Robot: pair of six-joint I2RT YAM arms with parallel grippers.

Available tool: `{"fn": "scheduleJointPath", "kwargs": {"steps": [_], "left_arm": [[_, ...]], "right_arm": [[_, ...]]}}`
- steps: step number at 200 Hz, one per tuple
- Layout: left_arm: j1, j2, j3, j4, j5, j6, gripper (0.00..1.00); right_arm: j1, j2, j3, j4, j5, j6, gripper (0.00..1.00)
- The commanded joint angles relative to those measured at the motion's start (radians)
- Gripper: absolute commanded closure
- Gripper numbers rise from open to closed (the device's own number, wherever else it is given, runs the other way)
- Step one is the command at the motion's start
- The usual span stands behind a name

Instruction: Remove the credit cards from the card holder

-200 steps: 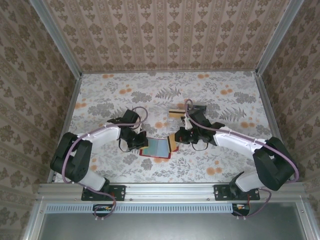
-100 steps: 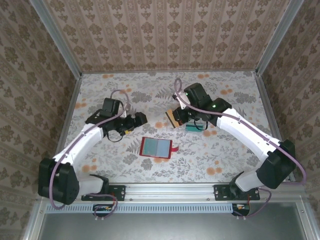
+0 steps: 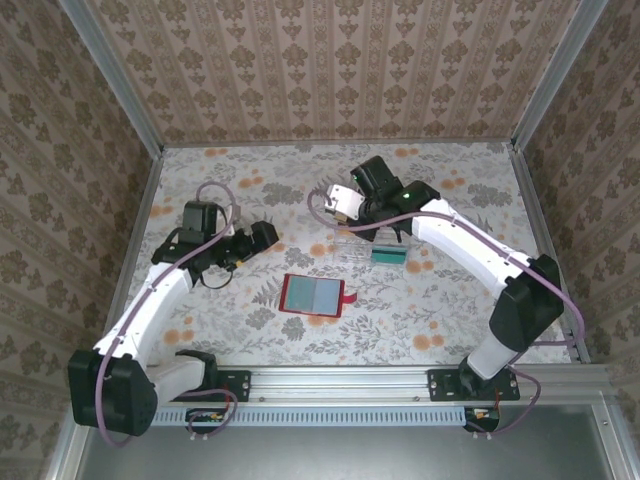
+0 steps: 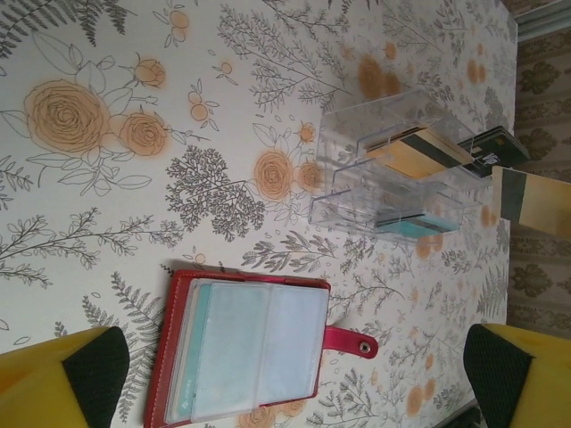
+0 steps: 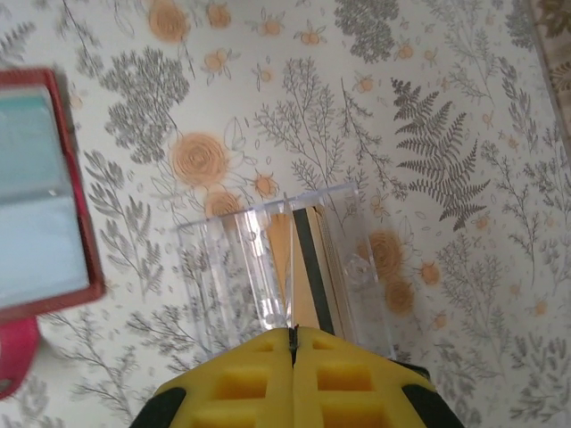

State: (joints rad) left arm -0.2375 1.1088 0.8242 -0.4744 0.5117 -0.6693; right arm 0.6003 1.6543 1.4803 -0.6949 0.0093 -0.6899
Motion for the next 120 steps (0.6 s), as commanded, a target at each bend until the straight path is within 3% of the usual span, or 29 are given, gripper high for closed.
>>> {"fn": "scheduleJointPath", "kwargs": {"steps": [1, 120], "left_arm": [[0.015, -0.012, -0.013, 0.016, 0.012, 0.008, 0.00], [0.041, 0.007, -0.012, 0.011, 0.024, 0.014, 0.00]], "right_arm": [[0.006, 0.045, 0.035, -0.027, 0.056, -0.138, 1.00], [0.002, 0.131, 0.009, 0.052, 0.102, -0.231, 1.00]]}}
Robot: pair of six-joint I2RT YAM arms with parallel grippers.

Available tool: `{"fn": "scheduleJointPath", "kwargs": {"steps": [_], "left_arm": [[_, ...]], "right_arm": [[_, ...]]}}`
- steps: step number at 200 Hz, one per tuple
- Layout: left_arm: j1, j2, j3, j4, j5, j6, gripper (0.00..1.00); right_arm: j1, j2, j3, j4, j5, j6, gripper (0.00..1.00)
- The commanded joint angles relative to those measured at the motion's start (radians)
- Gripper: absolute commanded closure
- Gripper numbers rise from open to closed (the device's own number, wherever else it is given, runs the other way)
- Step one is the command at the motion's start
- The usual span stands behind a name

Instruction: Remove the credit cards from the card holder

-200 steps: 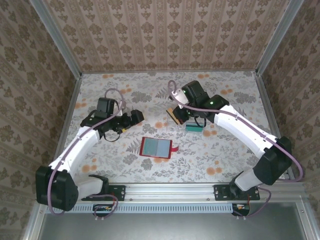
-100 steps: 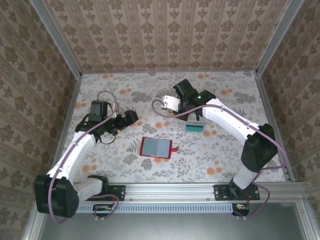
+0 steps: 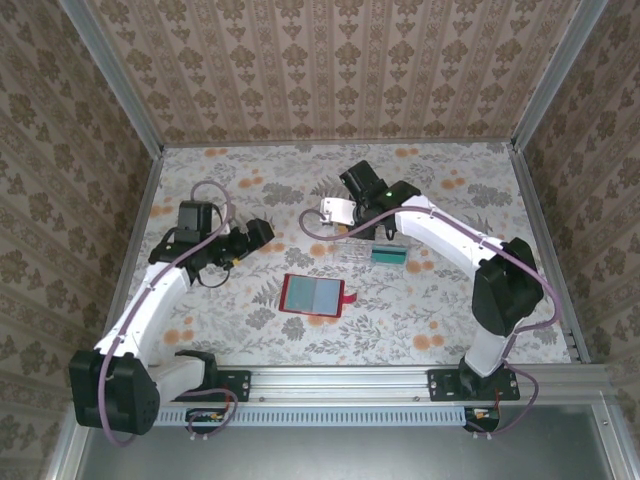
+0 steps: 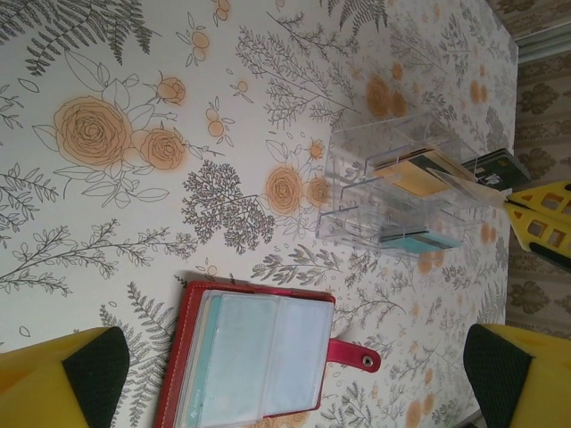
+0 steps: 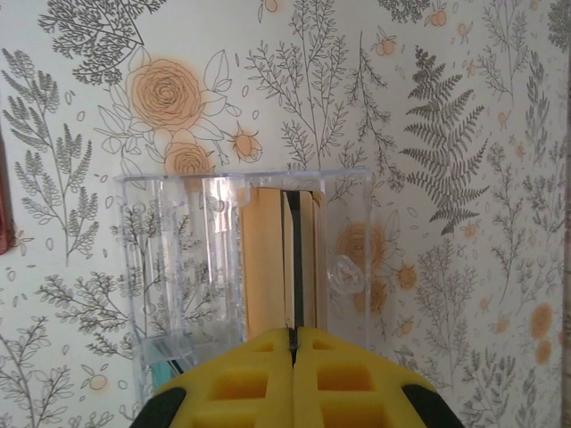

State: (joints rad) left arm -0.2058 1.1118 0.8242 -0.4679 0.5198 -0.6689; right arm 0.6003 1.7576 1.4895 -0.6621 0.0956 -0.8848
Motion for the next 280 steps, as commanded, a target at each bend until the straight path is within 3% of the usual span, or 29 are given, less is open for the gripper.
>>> {"fn": "scheduleJointPath", "kwargs": {"steps": [1, 147, 186, 200, 280], "left_arm": [[0.010, 0.004, -0.012, 0.005, 0.017, 0.013, 0.00], [0.027, -0.016, -0.038, -0.005, 0.025, 0.014, 0.00], [0.028, -0.022, -0.040, -0.005, 0.026, 0.013, 0.00], [0.029, -0.023, -0.044, -0.005, 0.028, 0.012, 0.00], [0.030, -0.027, -0.052, 0.002, 0.034, 0.009, 0.00]], "right_arm": [[0.002, 0.028, 0.000, 0.019, 0.016, -0.036, 1.00], [0.000, 0.084, -0.061, 0.091, 0.044, 0.012, 1.00], [0.000, 0.082, -0.066, 0.120, 0.087, 0.027, 0.83], [0.000, 0.080, -0.065, 0.120, 0.095, 0.031, 0.70], [0.000, 0.082, -0.092, 0.239, 0.213, 0.039, 0.71]]}}
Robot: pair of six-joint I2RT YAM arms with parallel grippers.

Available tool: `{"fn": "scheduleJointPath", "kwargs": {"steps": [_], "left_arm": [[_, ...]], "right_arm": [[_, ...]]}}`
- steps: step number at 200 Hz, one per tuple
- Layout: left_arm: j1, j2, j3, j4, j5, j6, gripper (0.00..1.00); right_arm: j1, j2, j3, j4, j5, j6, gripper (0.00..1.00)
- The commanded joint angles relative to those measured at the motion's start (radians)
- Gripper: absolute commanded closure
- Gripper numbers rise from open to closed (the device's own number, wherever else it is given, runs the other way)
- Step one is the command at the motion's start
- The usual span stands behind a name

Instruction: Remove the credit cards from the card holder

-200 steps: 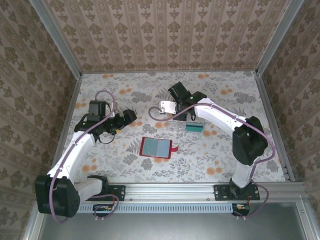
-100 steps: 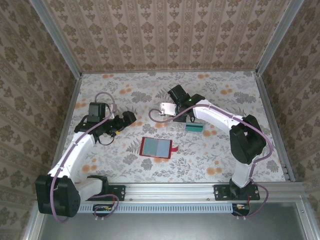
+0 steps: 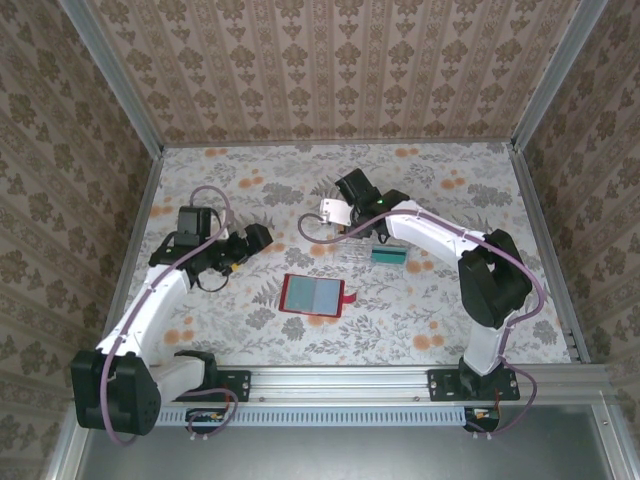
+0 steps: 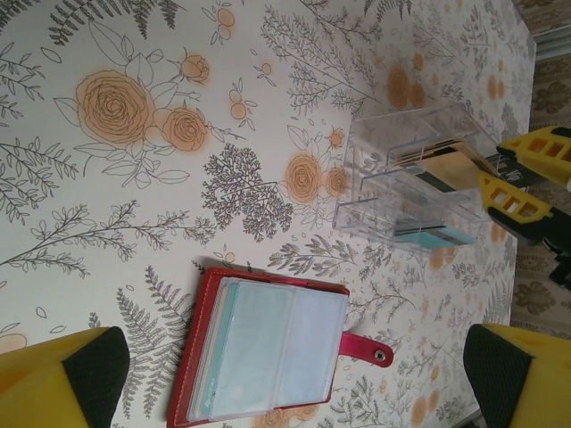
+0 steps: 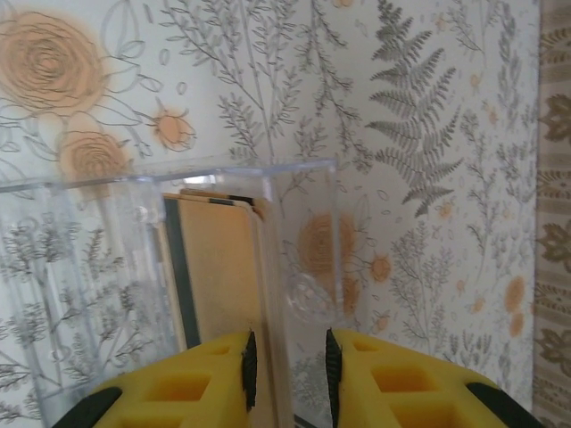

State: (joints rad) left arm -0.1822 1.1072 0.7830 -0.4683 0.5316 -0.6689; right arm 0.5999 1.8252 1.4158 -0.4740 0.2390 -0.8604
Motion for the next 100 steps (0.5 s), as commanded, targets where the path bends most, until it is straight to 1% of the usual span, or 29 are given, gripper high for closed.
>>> {"fn": "scheduleJointPath", "kwargs": {"steps": [1, 22, 64, 100], "left_arm": [[0.006, -0.022, -0.012, 0.002, 0.021, 0.009, 0.00], [0.006, -0.023, -0.011, 0.002, 0.025, 0.009, 0.00], [0.006, -0.010, -0.018, 0.006, 0.029, 0.015, 0.00], [0.001, 0.035, -0.022, 0.012, 0.044, 0.014, 0.04]], "right_arm": [[0.000, 0.015, -0.018, 0.052, 0.070, 0.014, 0.71], [0.000, 0.003, -0.015, 0.042, 0.050, 0.033, 0.72], [0.003, -0.060, -0.028, 0.047, 0.026, 0.103, 0.70], [0.024, -0.147, -0.051, 0.021, -0.016, 0.256, 0.70]]}}
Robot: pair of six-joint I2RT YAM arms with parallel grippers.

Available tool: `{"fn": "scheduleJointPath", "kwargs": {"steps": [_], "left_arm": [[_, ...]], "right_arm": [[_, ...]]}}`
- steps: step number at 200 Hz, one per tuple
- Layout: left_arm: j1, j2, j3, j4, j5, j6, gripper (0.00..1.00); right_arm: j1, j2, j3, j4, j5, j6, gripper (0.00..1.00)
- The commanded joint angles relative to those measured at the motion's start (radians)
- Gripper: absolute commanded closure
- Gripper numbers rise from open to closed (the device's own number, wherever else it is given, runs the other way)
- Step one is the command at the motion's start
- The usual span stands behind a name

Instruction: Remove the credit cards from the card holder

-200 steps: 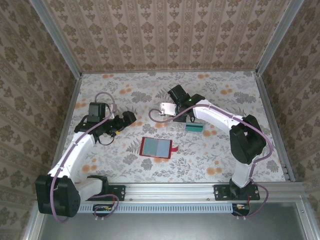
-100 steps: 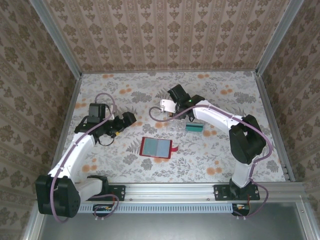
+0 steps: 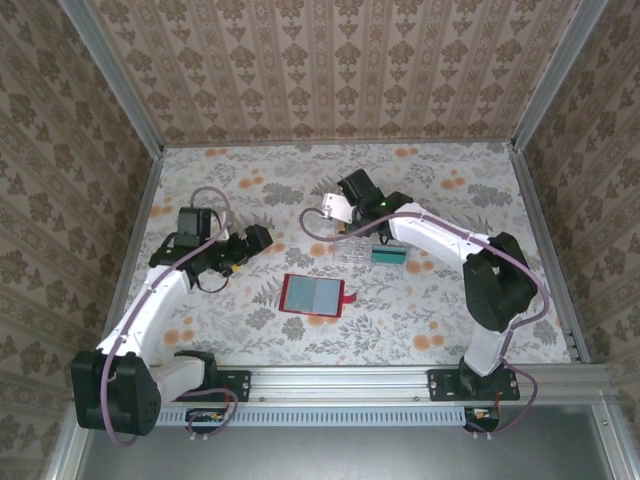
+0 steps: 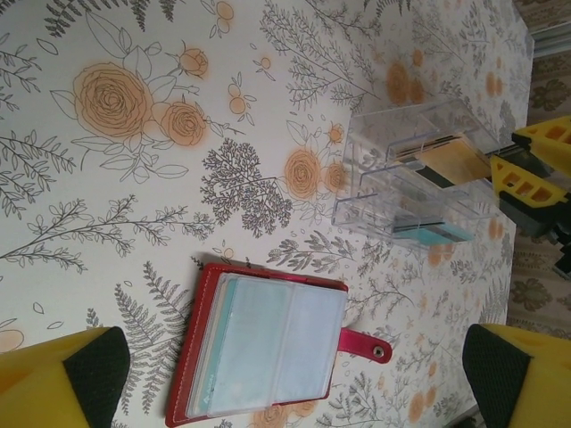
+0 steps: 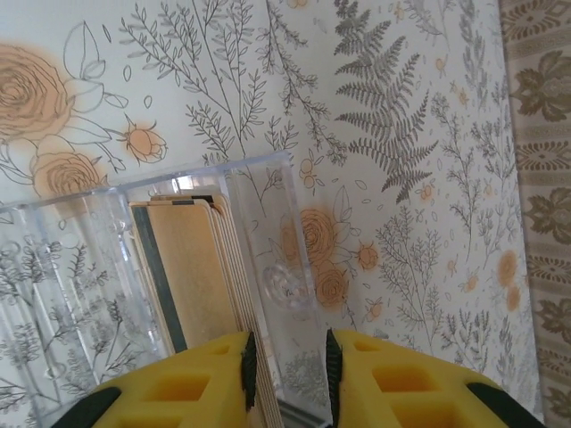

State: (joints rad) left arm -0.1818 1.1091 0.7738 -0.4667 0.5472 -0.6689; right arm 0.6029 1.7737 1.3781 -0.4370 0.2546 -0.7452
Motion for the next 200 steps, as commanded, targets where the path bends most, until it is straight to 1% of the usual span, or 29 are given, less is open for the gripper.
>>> {"fn": "scheduleJointPath", "kwargs": {"steps": [1, 7, 20, 46, 60, 74, 88, 110, 122, 154, 177, 200], "left_arm": [[-0.001, 0.035, -0.014, 0.011, 0.028, 0.014, 0.04], [-0.004, 0.048, -0.014, 0.010, 0.030, 0.014, 0.05], [-0.017, 0.078, -0.014, 0.014, 0.032, 0.017, 0.12], [-0.067, 0.140, -0.003, 0.013, 0.006, 0.026, 0.17], [-0.095, 0.178, 0.005, 0.008, -0.004, 0.033, 0.20], [-0.122, 0.213, 0.009, 0.007, -0.011, 0.038, 0.26], [-0.145, 0.244, 0.010, 0.008, -0.011, 0.038, 0.27], [-0.178, 0.281, 0.008, 0.014, -0.009, 0.038, 0.38], [-0.195, 0.298, 0.009, 0.014, -0.008, 0.044, 0.39], [-0.223, 0.339, 0.004, 0.043, 0.027, 0.049, 0.50], [-0.244, 0.362, 0.004, 0.054, 0.033, 0.049, 0.51], [-0.260, 0.378, 0.001, 0.056, 0.032, 0.051, 0.51]], "right_arm": [[0.023, -0.098, -0.013, -0.017, -0.033, 0.145, 0.70], [0.032, -0.111, -0.020, -0.023, -0.038, 0.185, 0.70], [0.053, -0.145, -0.038, -0.037, -0.063, 0.278, 0.70], [0.087, -0.197, -0.090, -0.032, -0.117, 0.509, 0.70], [0.107, -0.206, -0.112, -0.042, -0.123, 0.641, 0.70], [0.130, -0.207, -0.132, -0.064, -0.130, 0.769, 0.69], [0.148, -0.216, -0.173, -0.059, -0.172, 0.902, 0.69], [0.167, -0.229, -0.272, 0.000, -0.236, 1.083, 0.70], [0.183, -0.228, -0.329, 0.038, -0.254, 1.154, 0.71], [0.216, -0.194, -0.455, 0.159, -0.293, 1.300, 0.74], [0.231, -0.150, -0.488, 0.205, -0.312, 1.364, 0.76], [0.240, -0.114, -0.502, 0.227, -0.309, 1.394, 0.76]]}}
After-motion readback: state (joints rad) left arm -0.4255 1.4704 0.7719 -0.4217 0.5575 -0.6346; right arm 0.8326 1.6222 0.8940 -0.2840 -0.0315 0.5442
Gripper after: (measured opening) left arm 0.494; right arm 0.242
